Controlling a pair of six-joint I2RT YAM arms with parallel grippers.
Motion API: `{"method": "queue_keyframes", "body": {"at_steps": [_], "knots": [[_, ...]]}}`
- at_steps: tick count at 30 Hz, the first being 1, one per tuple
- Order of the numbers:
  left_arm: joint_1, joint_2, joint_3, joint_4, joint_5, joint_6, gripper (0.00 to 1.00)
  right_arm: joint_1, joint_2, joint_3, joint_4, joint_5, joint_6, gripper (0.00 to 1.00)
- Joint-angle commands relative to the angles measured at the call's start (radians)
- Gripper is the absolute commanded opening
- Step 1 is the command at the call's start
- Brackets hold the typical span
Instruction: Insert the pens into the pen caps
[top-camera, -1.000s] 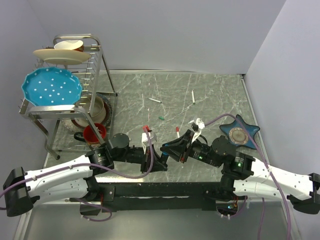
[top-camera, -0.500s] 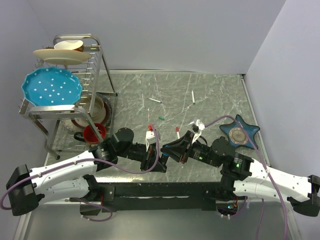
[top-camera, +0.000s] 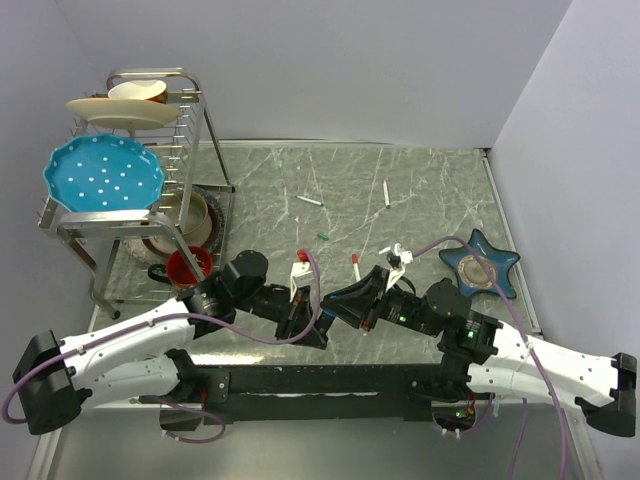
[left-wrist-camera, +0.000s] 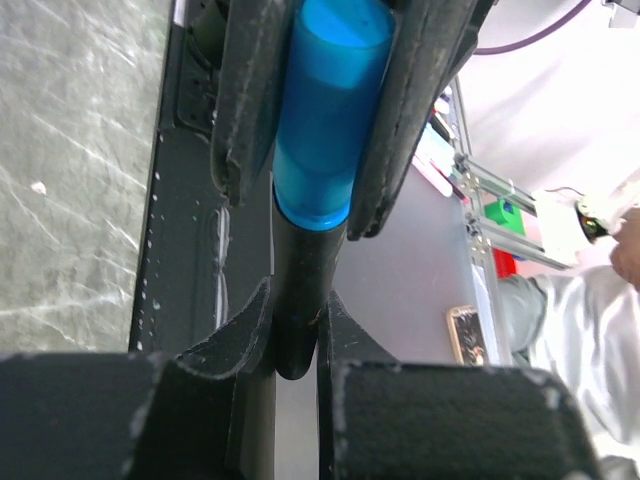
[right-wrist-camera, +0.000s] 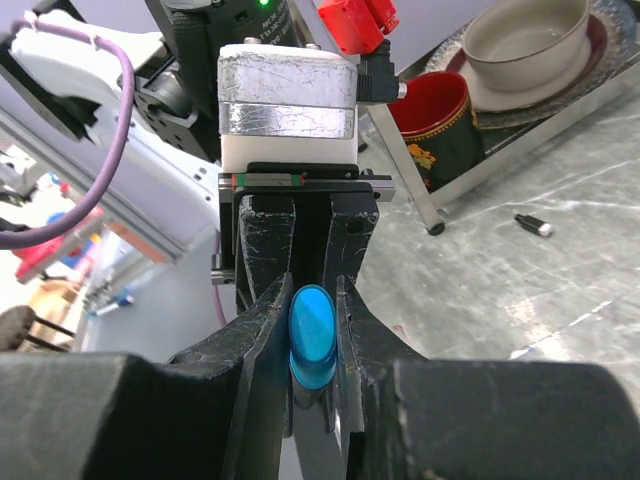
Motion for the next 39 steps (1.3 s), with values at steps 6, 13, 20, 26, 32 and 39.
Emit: {"method": "queue_keyframes", "body": {"at_steps": [6,13,20,26,32,39], "knots": [[0.155,0.029,0.180,0.425,-0.316,-0.112,0.01,0.115,0.125,-0.117,-0.172,-0.497,0.221,0.00],[0.172,0.038,0.212,0.370,-0.380,-0.089,0.01,0.187,0.169,-0.115,-0.092,-0.471,0.304,0.00],[0.210,0.050,0.240,0.321,-0.385,-0.083,0.01,0.198,0.115,-0.114,-0.235,-0.460,0.229,0.00],[0.218,0.063,0.248,0.353,-0.361,-0.107,0.01,0.229,0.129,-0.063,-0.232,-0.448,0.247,0.00],[0.219,0.061,0.211,0.377,-0.302,-0.149,0.01,0.227,0.093,-0.031,-0.208,-0.325,0.299,0.00],[0.218,0.047,0.123,0.311,-0.337,-0.156,0.01,0.223,-0.042,0.095,-0.411,0.316,0.353,0.47]]}}
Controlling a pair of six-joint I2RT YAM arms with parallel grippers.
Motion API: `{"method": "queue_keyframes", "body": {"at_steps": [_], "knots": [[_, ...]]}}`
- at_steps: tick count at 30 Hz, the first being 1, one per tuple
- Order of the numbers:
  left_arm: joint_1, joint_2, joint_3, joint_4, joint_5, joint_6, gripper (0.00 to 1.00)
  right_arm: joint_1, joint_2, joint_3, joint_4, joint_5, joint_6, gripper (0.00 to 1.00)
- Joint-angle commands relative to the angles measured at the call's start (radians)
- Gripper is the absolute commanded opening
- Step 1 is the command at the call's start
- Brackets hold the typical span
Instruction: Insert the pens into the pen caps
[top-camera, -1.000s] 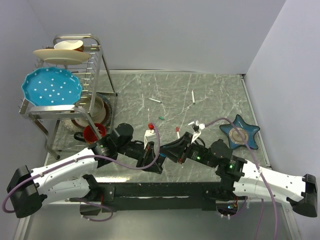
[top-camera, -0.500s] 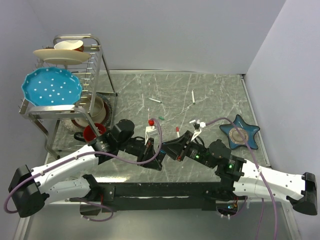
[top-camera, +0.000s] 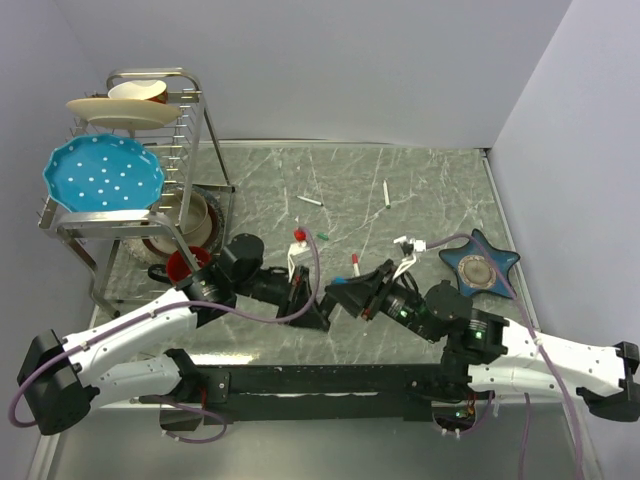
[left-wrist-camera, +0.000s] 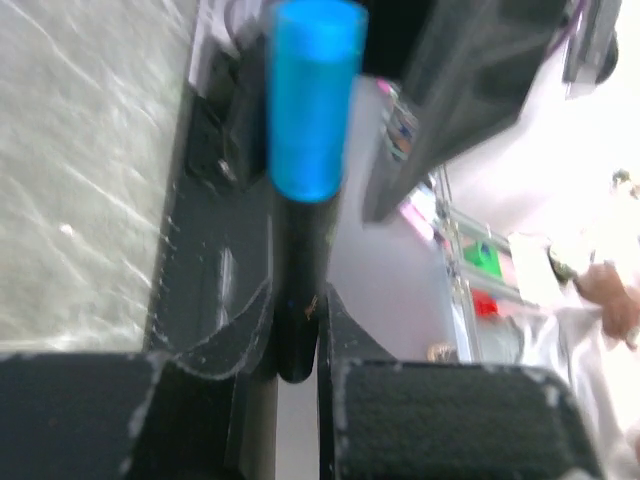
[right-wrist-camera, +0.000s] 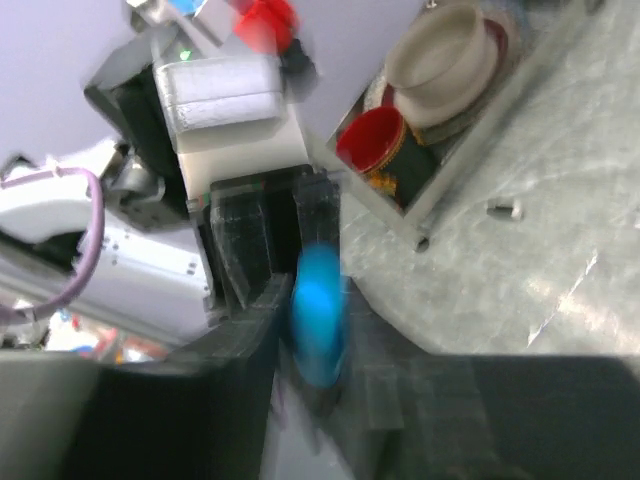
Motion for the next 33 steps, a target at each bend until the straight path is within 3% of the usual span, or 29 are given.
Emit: {"method": "queue_keyframes", "body": {"at_steps": [1,7,13,18,28,33], "knots": [[0.124,0.002,0.040,0.293,-0.438,-0.077,0.01,0.117,-0.062,-0.003,-0.273,-0.011,0.116,0.53],[0.099,0.047,0.060,0.169,-0.612,-0.079,0.01,0.117,-0.151,0.019,-0.293,0.123,0.103,0.73],[-0.009,0.195,0.164,0.037,-0.841,-0.126,0.02,0.115,-0.208,0.042,-0.410,0.243,0.132,0.75],[-0.039,0.348,0.183,-0.012,-0.970,-0.278,0.01,0.118,-0.266,0.074,-0.509,0.306,0.153,0.77],[-0.106,0.574,0.215,-0.022,-1.007,-0.415,0.03,0.117,-0.343,0.072,-0.609,0.361,0.218,0.78],[-0.120,0.647,0.244,-0.081,-1.019,-0.464,0.10,0.117,-0.358,0.076,-0.641,0.380,0.234,0.78]]}}
